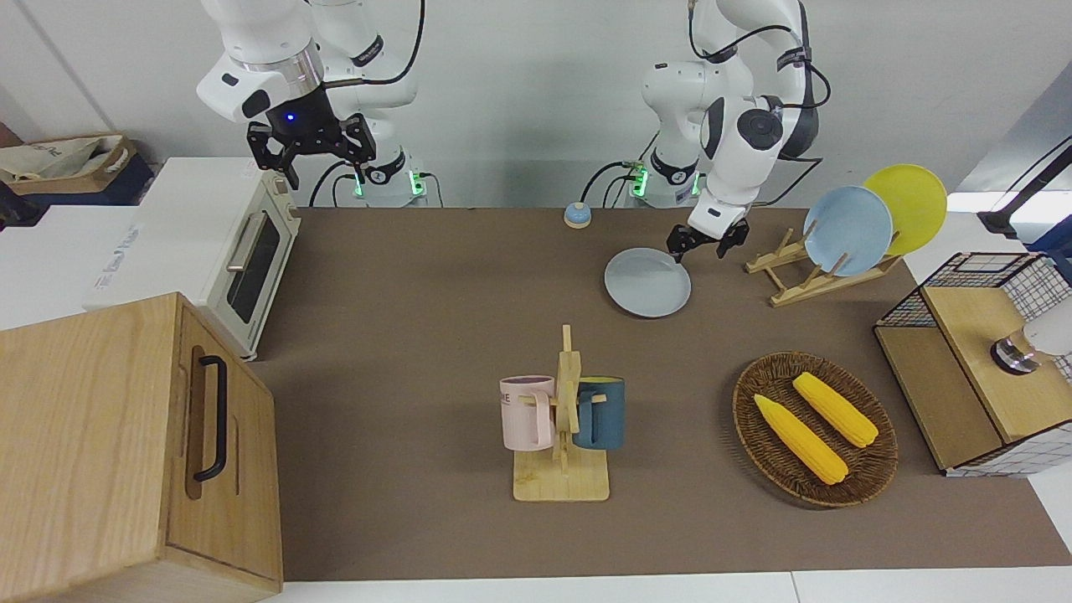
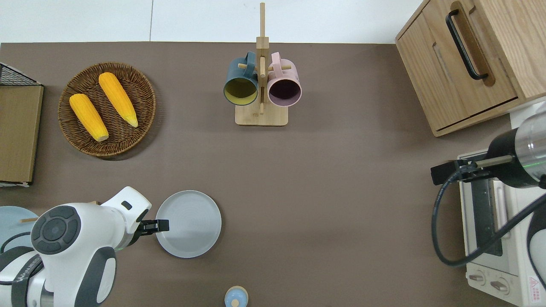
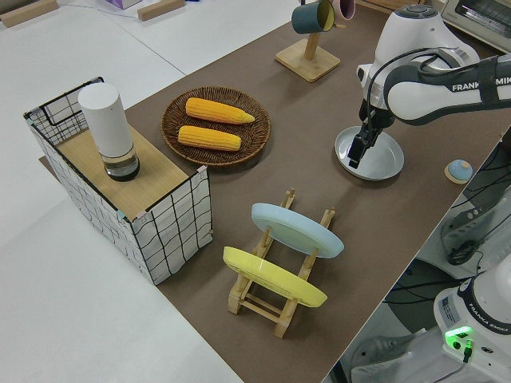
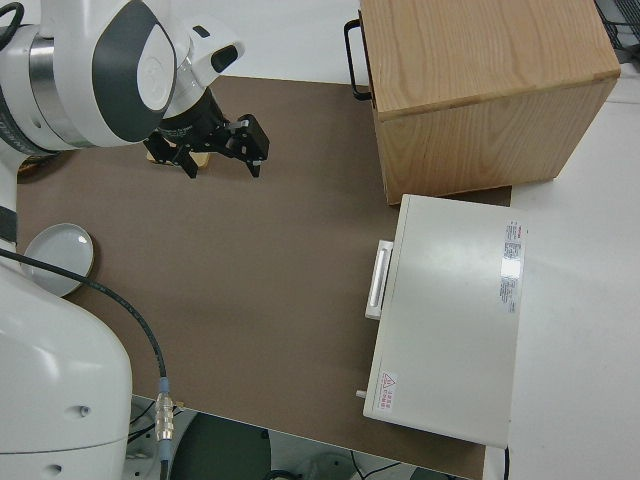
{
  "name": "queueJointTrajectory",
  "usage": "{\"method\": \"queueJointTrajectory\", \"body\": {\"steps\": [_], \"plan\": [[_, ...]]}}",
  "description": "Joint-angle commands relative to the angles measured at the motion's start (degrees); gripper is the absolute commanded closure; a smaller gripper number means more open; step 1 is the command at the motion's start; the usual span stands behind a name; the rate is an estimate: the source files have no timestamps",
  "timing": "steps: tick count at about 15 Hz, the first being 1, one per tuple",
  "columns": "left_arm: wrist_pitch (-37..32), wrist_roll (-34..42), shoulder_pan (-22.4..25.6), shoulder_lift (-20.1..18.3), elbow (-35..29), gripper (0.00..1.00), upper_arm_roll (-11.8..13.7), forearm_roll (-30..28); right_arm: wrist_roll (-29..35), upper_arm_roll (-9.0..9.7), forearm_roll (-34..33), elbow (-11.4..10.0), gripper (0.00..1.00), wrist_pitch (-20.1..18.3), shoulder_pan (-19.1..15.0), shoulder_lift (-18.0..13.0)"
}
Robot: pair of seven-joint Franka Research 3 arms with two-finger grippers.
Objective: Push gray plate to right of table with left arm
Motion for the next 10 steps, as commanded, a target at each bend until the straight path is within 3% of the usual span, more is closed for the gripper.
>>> {"method": "queueJointTrajectory", "body": {"steps": [1,10], "plan": [[5.16,-0.53,-0.16,-1.66,-4.43,0.0,0.18,-2.37,-0.01,0.85,0.59,0.22,0.017,-0.71,-1.17,-0.36],[14.13,-0.53,-0.25,3.26,-6.98,0.06,0.18,-3.0,0.08,0.85,0.59,0.22,0.017,-0.71,-1.17,-0.36]]}}
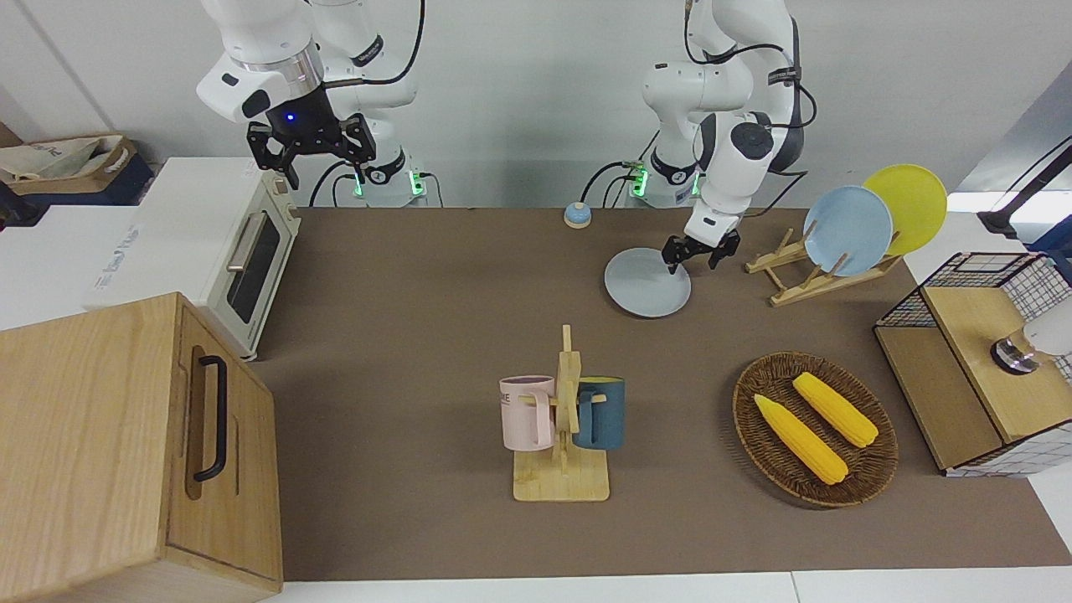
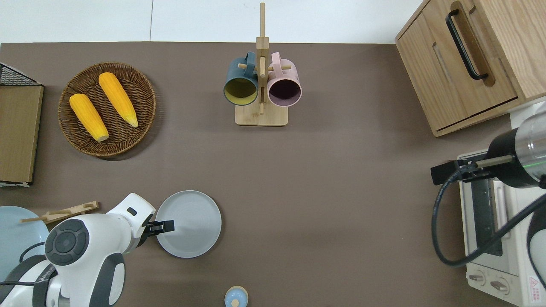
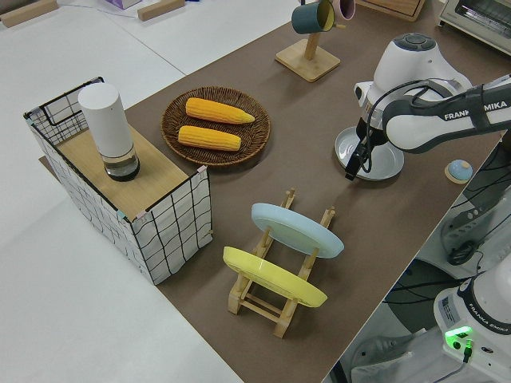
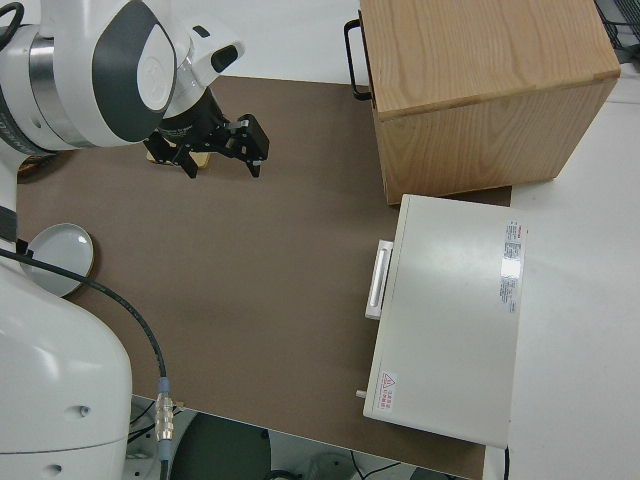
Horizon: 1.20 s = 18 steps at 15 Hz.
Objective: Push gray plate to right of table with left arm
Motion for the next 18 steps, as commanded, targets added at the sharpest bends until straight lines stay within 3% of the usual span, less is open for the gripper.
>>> {"method": "queueJointTrajectory", "body": {"steps": [1,6,12,15,16,18], "plan": [[3.27,-0.37,-0.26,1.5,-1.03,0.09,0.17,-0.82,-0.01,0.76,0.59,0.22,0.017,-0.71,-1.17,-0.36],[3.36,-0.54,-0.26,2.29,-1.03,0.41,0.08,-0.82,-0.01,0.85,0.59,0.22,0.017,-0.71,-1.17,-0.36],[4.24,-1.68,-0.35,3.17,-1.03,0.58,-0.8,-0.82,-0.01,0.85,0.59,0.22,0.017,-0.8,-1.17,-0.36],[4.24,-1.95,-0.26,3.26,-1.03,0.94,-0.97,-0.82,0.08,0.85,0.59,0.22,0.017,-0.71,-1.17,-0.36],[4.15,-1.95,-0.26,3.52,-1.03,1.0,-0.97,-0.82,-0.01,0.85,0.59,0.22,0.017,-0.71,-1.17,-0.36],[4.15,-1.95,-0.35,3.7,-0.94,1.0,-1.06,-0.82,-0.01,0.76,0.59,0.22,0.017,-0.71,-1.17,-0.36]]}}
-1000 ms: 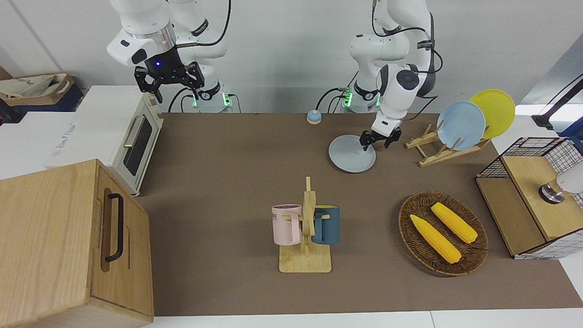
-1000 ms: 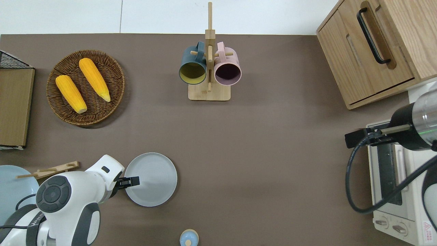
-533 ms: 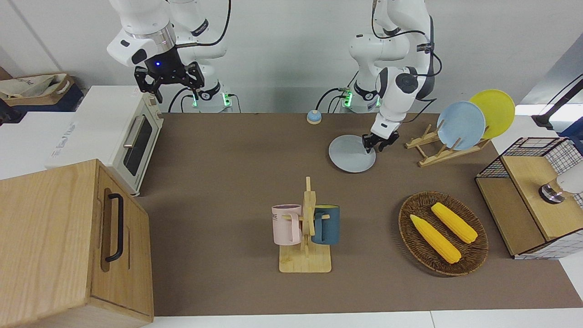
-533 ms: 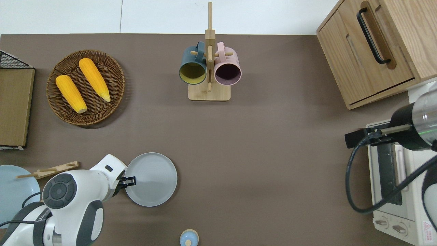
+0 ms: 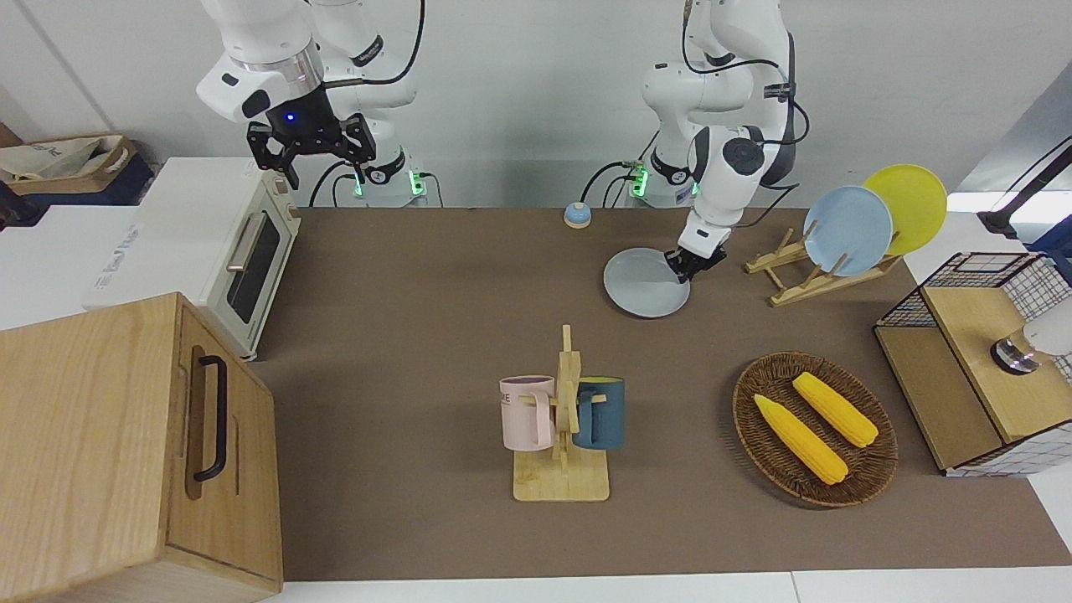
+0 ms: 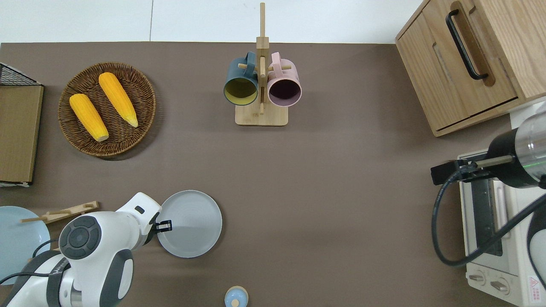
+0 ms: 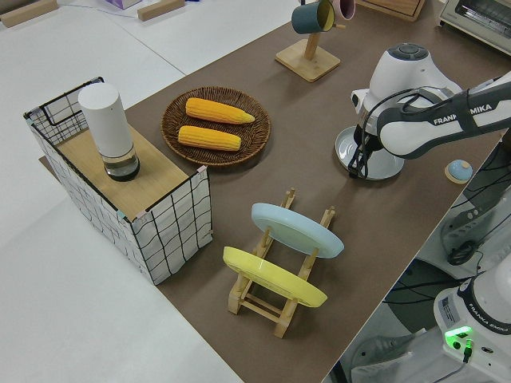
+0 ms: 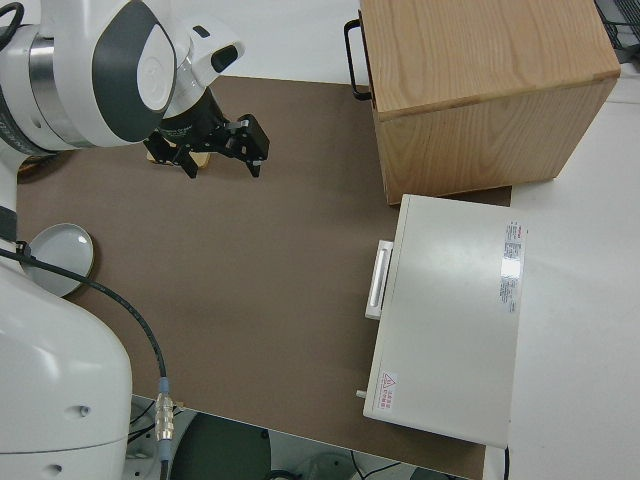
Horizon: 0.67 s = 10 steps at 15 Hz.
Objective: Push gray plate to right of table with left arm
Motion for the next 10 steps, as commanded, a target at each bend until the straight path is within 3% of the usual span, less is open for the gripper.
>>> {"method": "queueJointTrajectory", "body": {"steps": [1,8,10], "plan": [[1.26,-1.06,-0.31,0.48,-0.78,1.0,-0.42,-0.69,-0.01,0.76,0.59,0.22,0.017,-0.71,-1.17,-0.36],[1.35,-20.2,-0.22,0.48,-0.35,1.0,-9.99,-0.25,-0.01,0.85,0.59,0.22,0.017,-0.71,-1.17,-0.36],[1.35,-23.81,-0.22,0.48,-0.26,1.0,-11.32,0.02,-0.01,0.85,0.59,0.22,0.017,-0.8,-1.17,-0.36]]}}
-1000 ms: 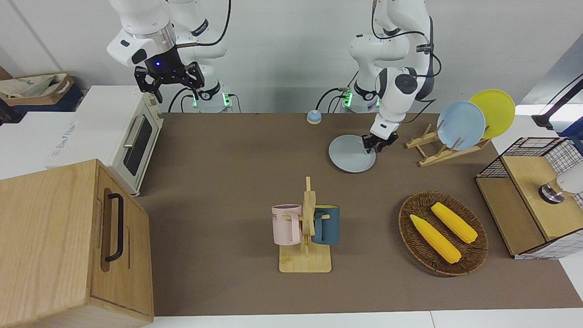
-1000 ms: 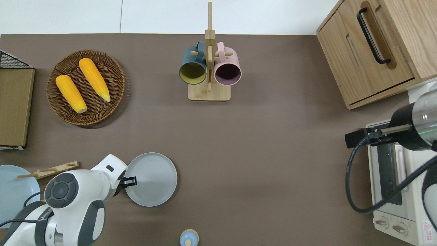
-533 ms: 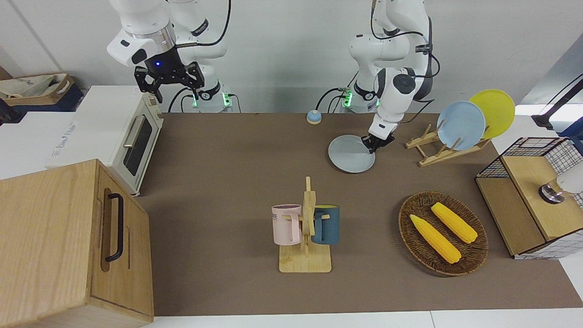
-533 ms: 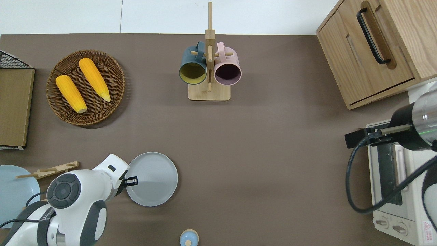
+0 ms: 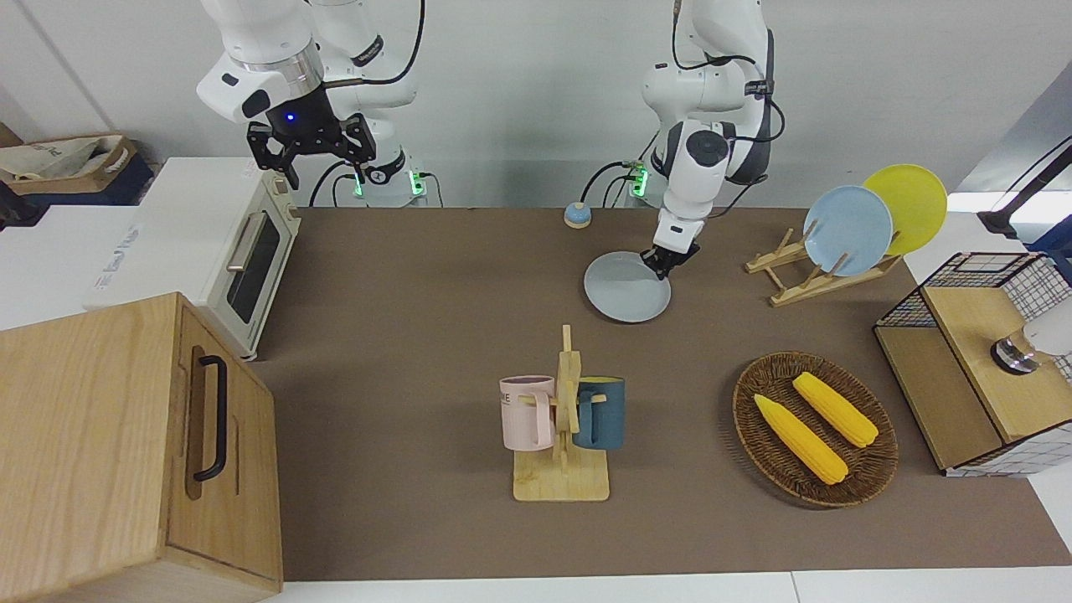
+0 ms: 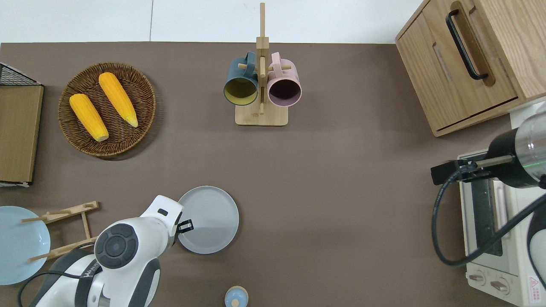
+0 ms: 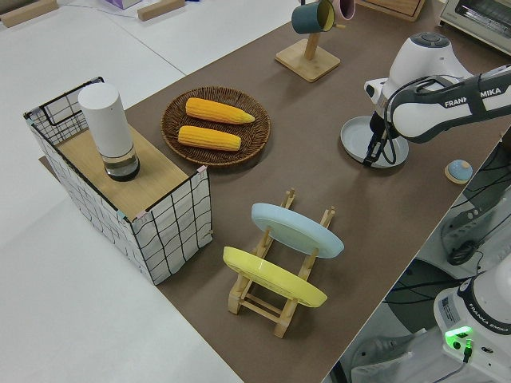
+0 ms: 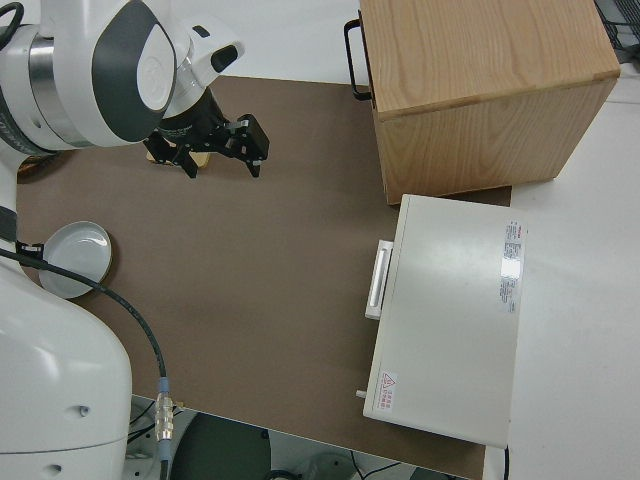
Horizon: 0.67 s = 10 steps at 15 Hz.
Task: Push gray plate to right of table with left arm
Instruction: 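Push the gray plate with the left gripper toward the toaster oven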
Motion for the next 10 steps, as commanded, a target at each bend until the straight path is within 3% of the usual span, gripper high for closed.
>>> {"method": "queueJointTrajectory", "body": {"steps": [1,10], "plan": [[0.89,-7.58,-0.27,0.91,-0.43,1.0,-3.71,0.01,0.08,0.76,0.59,0.22,0.017,-0.71,-1.17,-0.36],[0.01,-19.89,-0.18,3.1,4.05,1.0,-9.08,0.01,-0.01,0.85,0.59,0.22,0.017,-0.8,-1.17,-0.36]]}}
